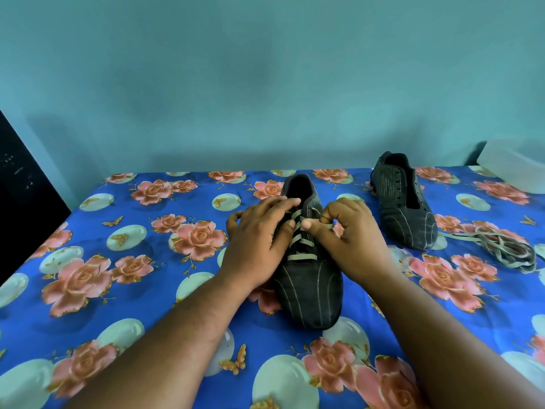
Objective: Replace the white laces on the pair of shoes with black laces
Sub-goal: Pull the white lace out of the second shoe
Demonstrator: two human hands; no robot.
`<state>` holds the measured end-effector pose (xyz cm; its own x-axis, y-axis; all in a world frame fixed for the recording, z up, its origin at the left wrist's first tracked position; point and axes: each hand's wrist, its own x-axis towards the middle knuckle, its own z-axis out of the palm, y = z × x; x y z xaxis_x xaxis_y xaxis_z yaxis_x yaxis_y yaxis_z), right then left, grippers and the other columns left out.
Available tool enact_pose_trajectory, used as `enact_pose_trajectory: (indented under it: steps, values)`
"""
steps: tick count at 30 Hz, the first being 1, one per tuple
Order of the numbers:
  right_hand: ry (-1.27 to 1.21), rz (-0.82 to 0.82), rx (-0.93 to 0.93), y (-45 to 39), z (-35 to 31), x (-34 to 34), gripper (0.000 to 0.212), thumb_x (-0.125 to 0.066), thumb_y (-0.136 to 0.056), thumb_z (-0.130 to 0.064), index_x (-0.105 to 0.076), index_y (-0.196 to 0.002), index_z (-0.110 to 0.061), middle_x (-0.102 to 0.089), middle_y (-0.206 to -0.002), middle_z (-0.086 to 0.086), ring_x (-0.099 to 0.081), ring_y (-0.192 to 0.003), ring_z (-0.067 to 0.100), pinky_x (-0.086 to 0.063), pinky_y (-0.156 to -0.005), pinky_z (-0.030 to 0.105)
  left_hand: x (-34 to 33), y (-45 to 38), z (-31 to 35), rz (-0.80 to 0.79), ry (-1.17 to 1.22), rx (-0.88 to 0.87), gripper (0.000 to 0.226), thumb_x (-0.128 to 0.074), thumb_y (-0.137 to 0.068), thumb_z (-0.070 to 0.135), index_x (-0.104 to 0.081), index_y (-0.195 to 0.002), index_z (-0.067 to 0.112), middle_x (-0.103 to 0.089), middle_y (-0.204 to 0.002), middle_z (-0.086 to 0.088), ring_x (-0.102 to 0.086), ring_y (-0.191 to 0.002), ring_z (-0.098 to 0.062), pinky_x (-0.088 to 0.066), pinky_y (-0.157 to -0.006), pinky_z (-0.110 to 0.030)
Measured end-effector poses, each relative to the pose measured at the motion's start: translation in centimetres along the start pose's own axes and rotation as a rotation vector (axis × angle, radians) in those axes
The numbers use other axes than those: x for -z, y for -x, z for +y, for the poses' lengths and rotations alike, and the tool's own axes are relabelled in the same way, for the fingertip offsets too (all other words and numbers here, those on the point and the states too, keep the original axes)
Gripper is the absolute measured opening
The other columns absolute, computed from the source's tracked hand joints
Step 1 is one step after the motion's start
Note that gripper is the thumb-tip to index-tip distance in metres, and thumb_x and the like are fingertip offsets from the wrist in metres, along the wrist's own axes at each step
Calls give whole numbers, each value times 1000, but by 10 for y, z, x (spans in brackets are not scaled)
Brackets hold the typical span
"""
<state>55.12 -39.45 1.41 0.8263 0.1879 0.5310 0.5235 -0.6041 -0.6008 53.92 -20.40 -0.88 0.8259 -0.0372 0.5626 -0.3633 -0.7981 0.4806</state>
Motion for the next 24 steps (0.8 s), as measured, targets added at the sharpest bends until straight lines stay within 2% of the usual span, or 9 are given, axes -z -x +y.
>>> enact_pose_trajectory:
  steps: [3,5,8,11,13,15,19,21,24]
  values:
    - [122,59,41,-1,2,-2,32,-62,-85,-62,-68,-81,-31,-59,-86,-14,-53,-96,18,-47,-84,44,0,1,0,-2,4,1,45,-38,-99,51,-51,-142,44,-52,-144,18,-48,-134,-7,-31,-107,-54]
    - [61,48,59,-1,1,0,22,-69,-89,-49,-71,-82,-28,-60,-90,-11,-53,-98,15,-45,-89,35,0,1,1,-7,0,2,46,-36,-99,52,-51,-142,44,-52,-145,18,-47,-134,-7,-30,-108,-53]
    - [-340,-34,40,0,-7,5,17,-70,-93,-26,-65,-79,-20,-63,-90,-5,-57,-96,12,-42,-89,21,1,1,1,-9,-15,5,45,-36,-100,52,-50,-142,45,-51,-145,18,-46,-133,-7,-29,-108,-52]
    - [-728,-39,-81,0,-13,15,27,-62,-95,-20,-55,-73,-6,-61,-80,6,-51,-78,22,-43,-73,29,0,2,1,-15,-5,8,43,-36,-101,51,-48,-142,45,-51,-145,18,-46,-132,-7,-28,-110,-53]
    - [-662,-15,-107,1,-15,18,46,-64,-97,-29,-48,-68,3,-51,-66,17,-43,-64,24,-37,-63,33,0,2,1,-14,0,8,44,-35,-101,53,-48,-142,46,-51,-145,18,-46,-132,-7,-27,-110,-54]
    - [-441,-39,-99,2,-16,16,54,-70,-94,-42,-48,-63,-3,-44,-59,13,-39,-56,22,-34,-55,34,0,1,1,-16,1,10,45,-35,-100,53,-48,-143,45,-50,-145,18,-46,-132,-7,-28,-109,-54]
    - [-112,-57,-112,1,-12,9,31,-72,-91,-43,-64,-70,-22,-56,-59,2,-49,-56,18,-42,-55,37,0,1,0,-6,5,-1,44,-38,-100,50,-49,-143,44,-52,-144,18,-48,-132,-8,-31,-107,-54]
    - [-211,-45,-98,2,-15,11,22,-71,-94,-35,-71,-77,-21,-60,-63,1,-52,-61,18,-43,-58,34,-1,1,1,0,12,-3,44,-38,-100,51,-49,-142,44,-52,-144,18,-47,-132,-7,-31,-107,-53]
    - [-476,16,-126,1,-22,17,24,-67,-97,-29,-73,-80,-12,-60,-69,16,-51,-62,20,-42,-58,30,-1,2,1,3,10,1,43,-38,-100,51,-49,-141,45,-51,-144,18,-47,-131,-7,-30,-108,-51]
